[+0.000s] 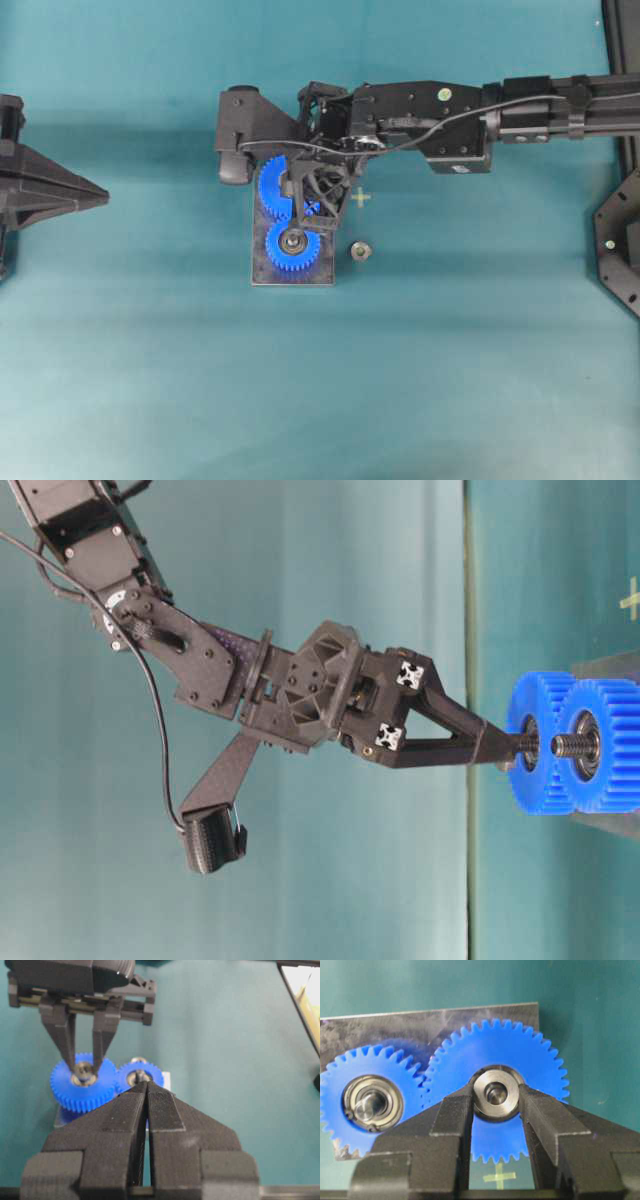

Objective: Insert the washer onto the shaft.
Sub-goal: 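Lower the washer onto the upper shaft and open the right gripper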

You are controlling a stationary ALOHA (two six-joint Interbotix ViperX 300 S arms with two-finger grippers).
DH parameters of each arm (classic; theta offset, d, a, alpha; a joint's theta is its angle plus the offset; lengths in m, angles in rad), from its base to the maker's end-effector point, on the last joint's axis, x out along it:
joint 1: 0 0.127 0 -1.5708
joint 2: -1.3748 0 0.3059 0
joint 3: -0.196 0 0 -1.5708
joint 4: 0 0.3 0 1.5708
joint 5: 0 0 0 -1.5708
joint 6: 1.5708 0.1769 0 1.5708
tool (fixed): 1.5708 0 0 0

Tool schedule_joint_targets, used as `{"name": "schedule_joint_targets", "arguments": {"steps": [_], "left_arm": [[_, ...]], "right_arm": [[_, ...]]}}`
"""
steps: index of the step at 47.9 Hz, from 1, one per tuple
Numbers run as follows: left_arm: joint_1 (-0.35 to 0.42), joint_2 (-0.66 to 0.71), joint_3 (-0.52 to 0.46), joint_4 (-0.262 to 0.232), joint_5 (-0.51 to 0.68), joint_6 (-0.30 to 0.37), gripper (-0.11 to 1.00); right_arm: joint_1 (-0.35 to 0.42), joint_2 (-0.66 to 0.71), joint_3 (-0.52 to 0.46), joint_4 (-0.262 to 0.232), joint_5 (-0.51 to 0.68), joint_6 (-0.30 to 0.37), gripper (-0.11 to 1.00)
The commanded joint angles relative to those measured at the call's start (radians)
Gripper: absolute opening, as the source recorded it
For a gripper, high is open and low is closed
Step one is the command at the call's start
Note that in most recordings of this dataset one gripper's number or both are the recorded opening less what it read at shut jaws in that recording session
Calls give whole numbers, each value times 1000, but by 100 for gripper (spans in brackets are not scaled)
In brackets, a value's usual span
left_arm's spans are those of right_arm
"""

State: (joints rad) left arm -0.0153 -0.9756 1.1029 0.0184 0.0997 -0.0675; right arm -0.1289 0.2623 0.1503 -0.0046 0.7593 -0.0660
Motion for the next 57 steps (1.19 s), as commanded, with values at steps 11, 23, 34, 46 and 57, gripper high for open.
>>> {"name": "schedule_joint_targets", "arguments": {"steps": [11, 23, 34, 46, 57], "left_arm": [[-2, 3, -9, 3, -9, -3, 1], [-2, 3, -9, 3, -9, -5, 1], [-2, 3, -9, 3, -9, -6, 1], [-2, 3, -9, 3, -9, -8, 1], [-2, 3, -9, 3, -9, -8, 1]], "right_arm": [[-2, -23, -17, -17, 21, -9, 33], [-3, -29, -18, -23, 35, -9, 33], [-5, -25, -18, -23, 29, -9, 33], [-11, -23, -20, -18, 29, -2, 33], [-17, -23, -18, -15, 46, 3, 40]]}}
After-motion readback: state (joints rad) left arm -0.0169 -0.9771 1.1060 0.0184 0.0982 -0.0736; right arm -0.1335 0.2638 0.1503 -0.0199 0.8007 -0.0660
